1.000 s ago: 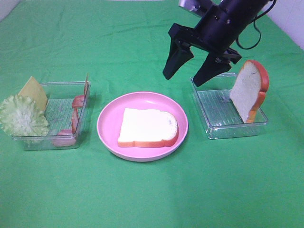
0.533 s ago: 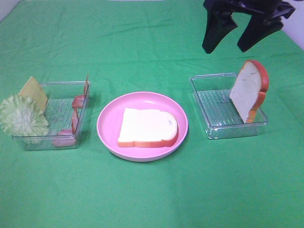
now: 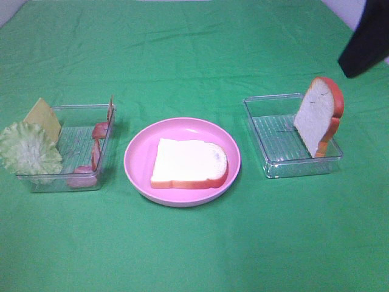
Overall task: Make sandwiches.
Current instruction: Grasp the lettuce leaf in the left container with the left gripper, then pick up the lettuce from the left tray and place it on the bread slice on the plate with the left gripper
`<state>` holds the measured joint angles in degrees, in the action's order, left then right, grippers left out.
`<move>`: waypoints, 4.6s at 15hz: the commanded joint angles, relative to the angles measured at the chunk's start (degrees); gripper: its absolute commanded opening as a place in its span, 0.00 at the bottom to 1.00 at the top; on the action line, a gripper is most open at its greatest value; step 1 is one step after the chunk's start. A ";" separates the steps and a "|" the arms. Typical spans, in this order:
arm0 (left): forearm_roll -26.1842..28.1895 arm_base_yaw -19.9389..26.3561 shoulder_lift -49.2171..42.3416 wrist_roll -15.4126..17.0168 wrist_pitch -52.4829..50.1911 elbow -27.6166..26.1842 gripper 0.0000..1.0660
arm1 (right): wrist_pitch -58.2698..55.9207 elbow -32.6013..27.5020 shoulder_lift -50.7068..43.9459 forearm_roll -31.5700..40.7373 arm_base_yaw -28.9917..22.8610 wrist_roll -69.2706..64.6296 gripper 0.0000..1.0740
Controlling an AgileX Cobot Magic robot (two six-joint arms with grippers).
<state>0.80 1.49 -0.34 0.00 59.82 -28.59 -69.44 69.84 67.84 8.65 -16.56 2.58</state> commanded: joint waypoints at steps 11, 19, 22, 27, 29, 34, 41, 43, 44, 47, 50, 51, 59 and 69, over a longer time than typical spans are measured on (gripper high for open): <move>1.20 -0.11 -0.69 0.46 -4.47 -1.55 0.68 | 3.95 -32.37 -46.75 -5.56 0.00 0.46 0.69; 10.49 -0.11 28.42 0.40 -21.83 -4.53 0.68 | 5.84 -39.53 -59.59 -3.38 0.00 6.02 0.69; 10.66 -0.11 44.46 0.00 -21.14 -11.86 0.68 | 7.33 -40.28 -64.46 -2.92 0.00 6.13 0.69; 9.05 -0.11 71.05 0.00 -9.68 -27.10 0.68 | 7.28 -40.28 -69.44 -2.01 0.06 7.33 0.69; 7.62 -0.11 77.06 0.00 -8.54 -31.00 0.68 | 7.28 -40.28 -69.44 -2.06 0.06 7.33 0.69; 6.42 -0.11 94.71 0.46 -9.63 -39.30 0.68 | 7.28 -40.28 -69.44 -2.06 0.06 7.33 0.69; 11.52 0.69 106.17 0.00 -18.28 -39.76 0.68 | 7.28 -40.28 -69.44 -2.06 0.06 7.33 0.69; 14.27 0.52 107.20 -2.06 -17.53 -39.76 0.68 | 7.28 -40.28 -69.44 -2.06 0.06 7.33 0.69; 14.32 0.52 107.49 -2.46 -17.59 -39.76 0.68 | 7.28 -40.28 -69.44 -2.06 0.06 7.33 0.69; 14.67 0.52 107.83 -2.12 -18.05 -39.76 0.59 | 7.28 -40.28 -69.44 -2.06 0.06 7.33 0.69; 15.18 0.52 107.83 -1.89 -17.93 -39.76 0.47 | 7.28 -40.28 -69.44 -2.06 0.06 7.33 0.69; 15.58 0.52 107.83 -1.32 -17.93 -39.76 0.39 | 7.28 -40.28 -69.44 -2.06 0.06 7.33 0.69; 16.90 0.52 107.77 -1.32 -19.65 -39.76 0.00 | 7.28 -40.28 -69.44 -2.06 0.06 7.33 0.69; 29.56 0.52 107.66 -7.91 -19.14 -39.76 0.00 | 7.28 -40.28 -69.44 -2.06 0.06 7.33 0.69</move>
<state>29.05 2.46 107.20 -7.33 40.51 -68.07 -62.68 29.74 -0.23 6.30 -16.56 9.40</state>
